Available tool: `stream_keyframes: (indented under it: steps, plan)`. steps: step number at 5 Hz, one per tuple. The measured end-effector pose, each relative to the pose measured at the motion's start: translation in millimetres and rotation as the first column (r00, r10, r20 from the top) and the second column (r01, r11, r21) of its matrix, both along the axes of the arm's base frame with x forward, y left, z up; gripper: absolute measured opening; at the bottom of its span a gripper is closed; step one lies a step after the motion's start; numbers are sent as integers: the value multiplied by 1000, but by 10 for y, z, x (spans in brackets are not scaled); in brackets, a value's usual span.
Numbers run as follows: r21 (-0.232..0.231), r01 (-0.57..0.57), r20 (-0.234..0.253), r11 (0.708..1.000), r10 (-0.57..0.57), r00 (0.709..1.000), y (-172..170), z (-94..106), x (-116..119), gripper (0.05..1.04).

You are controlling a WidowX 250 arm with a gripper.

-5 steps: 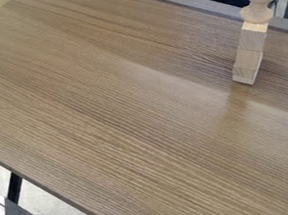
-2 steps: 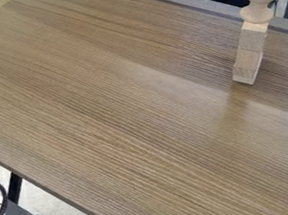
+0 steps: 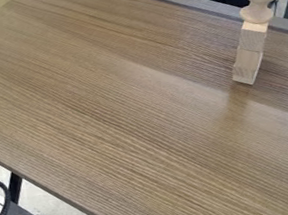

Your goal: It lifted the objects

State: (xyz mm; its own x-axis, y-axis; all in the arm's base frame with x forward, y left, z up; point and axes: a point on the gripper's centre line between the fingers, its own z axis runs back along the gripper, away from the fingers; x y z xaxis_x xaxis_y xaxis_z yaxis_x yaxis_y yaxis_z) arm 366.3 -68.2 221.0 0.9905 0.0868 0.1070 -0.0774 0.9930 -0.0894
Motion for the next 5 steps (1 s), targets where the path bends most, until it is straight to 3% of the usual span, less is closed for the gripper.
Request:
stream_keyframes:
  steps: [2,5]
  plan:
    - [6,30,-8,1000,-30,1000,-66,-29,-24,985]
    - [34,59,-116,998,-55,992,-177,-499,129,985]
